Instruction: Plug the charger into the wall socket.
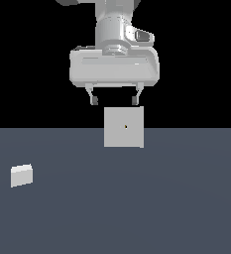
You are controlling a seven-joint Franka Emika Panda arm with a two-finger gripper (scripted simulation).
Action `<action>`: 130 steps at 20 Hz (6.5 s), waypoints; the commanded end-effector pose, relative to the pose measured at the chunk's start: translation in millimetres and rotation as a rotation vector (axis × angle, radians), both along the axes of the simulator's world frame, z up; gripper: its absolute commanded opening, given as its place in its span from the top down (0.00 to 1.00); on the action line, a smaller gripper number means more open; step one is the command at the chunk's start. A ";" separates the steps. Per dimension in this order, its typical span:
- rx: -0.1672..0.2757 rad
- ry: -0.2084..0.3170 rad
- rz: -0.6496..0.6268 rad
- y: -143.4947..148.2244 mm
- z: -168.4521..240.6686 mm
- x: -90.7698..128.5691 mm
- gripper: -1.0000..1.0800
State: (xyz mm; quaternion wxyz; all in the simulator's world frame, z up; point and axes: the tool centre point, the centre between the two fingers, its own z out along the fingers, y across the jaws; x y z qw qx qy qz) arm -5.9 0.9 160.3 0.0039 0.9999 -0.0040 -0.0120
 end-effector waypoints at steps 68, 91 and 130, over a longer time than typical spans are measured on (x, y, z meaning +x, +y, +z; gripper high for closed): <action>0.130 -0.368 0.657 171.6 -142.6 -59.8 0.04; 0.119 -0.373 0.586 156.8 -139.3 -52.5 1.00; -0.013 -0.385 -0.089 -15.8 -60.4 -43.9 1.00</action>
